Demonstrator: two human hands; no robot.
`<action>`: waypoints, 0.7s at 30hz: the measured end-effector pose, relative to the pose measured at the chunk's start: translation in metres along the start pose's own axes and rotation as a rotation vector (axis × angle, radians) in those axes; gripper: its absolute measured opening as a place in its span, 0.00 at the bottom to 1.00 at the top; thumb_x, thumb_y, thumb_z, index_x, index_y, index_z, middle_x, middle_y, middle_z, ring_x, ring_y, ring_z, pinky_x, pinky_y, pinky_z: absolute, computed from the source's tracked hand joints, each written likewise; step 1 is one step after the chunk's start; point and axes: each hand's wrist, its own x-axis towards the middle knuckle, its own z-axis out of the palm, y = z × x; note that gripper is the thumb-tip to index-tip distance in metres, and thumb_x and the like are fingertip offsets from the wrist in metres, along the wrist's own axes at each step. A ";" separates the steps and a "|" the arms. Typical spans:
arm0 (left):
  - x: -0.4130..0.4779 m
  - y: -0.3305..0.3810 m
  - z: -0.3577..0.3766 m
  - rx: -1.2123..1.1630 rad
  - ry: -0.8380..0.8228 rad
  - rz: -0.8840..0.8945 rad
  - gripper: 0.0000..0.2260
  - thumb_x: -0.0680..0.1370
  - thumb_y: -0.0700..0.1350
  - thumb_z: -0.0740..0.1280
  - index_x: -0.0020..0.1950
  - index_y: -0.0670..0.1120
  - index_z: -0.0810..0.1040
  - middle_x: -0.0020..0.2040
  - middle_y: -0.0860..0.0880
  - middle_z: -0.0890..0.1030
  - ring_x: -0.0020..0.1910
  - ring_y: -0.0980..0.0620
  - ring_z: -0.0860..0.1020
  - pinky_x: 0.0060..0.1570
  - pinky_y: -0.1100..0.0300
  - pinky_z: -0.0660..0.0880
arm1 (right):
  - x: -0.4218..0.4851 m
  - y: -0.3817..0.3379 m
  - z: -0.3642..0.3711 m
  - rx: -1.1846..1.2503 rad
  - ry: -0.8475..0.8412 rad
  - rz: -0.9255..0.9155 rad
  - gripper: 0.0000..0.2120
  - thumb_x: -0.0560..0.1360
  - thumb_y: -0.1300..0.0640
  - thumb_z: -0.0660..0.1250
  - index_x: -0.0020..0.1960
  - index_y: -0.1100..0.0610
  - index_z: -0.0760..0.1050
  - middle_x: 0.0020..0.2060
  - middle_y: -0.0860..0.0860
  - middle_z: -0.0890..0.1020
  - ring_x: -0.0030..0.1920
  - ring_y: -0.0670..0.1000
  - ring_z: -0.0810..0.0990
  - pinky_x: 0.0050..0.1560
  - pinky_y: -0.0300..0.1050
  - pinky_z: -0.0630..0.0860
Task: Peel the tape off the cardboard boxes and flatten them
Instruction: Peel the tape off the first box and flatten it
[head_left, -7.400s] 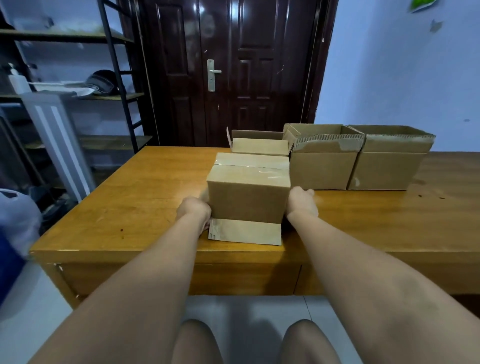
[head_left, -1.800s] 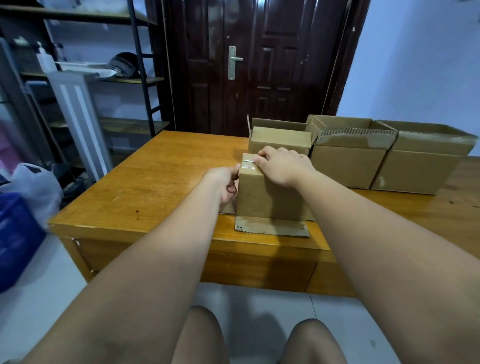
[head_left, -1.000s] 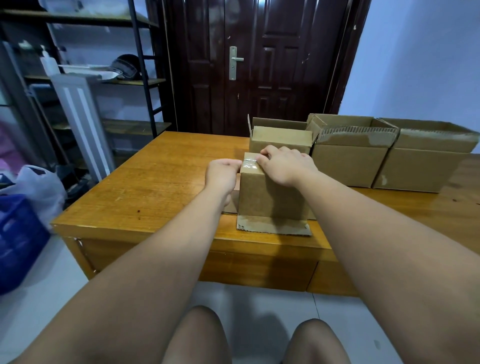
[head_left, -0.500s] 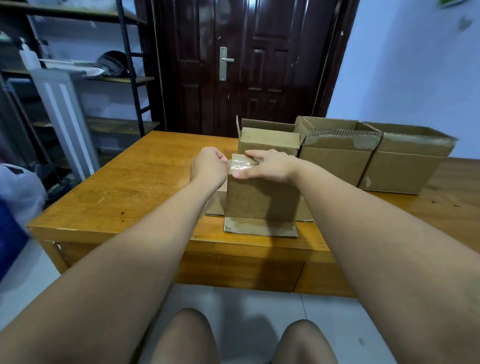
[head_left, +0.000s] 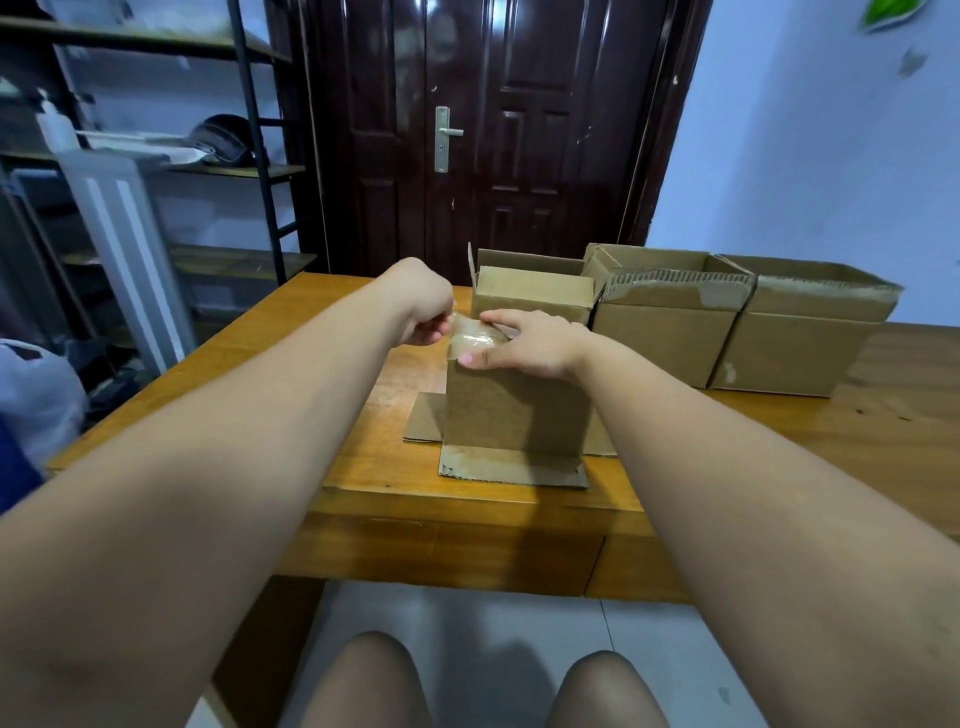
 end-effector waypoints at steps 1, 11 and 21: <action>0.000 0.001 0.001 -0.020 0.003 -0.005 0.08 0.78 0.31 0.58 0.45 0.39 0.76 0.32 0.44 0.73 0.29 0.52 0.71 0.30 0.62 0.71 | 0.000 0.000 0.000 0.022 0.001 -0.001 0.42 0.64 0.24 0.63 0.74 0.36 0.57 0.74 0.50 0.65 0.73 0.58 0.63 0.72 0.61 0.56; 0.002 0.018 0.024 0.320 0.041 0.193 0.12 0.76 0.32 0.60 0.58 0.38 0.76 0.49 0.38 0.81 0.36 0.46 0.79 0.39 0.53 0.79 | -0.003 -0.006 0.001 0.001 0.003 0.042 0.44 0.62 0.22 0.60 0.74 0.37 0.58 0.73 0.50 0.66 0.73 0.57 0.62 0.70 0.61 0.53; 0.004 0.025 0.044 0.524 -0.001 0.280 0.09 0.79 0.38 0.59 0.54 0.39 0.77 0.51 0.40 0.78 0.46 0.44 0.75 0.45 0.54 0.72 | 0.010 -0.008 0.005 0.126 0.010 0.048 0.58 0.40 0.14 0.59 0.64 0.40 0.72 0.60 0.46 0.79 0.64 0.55 0.74 0.68 0.60 0.64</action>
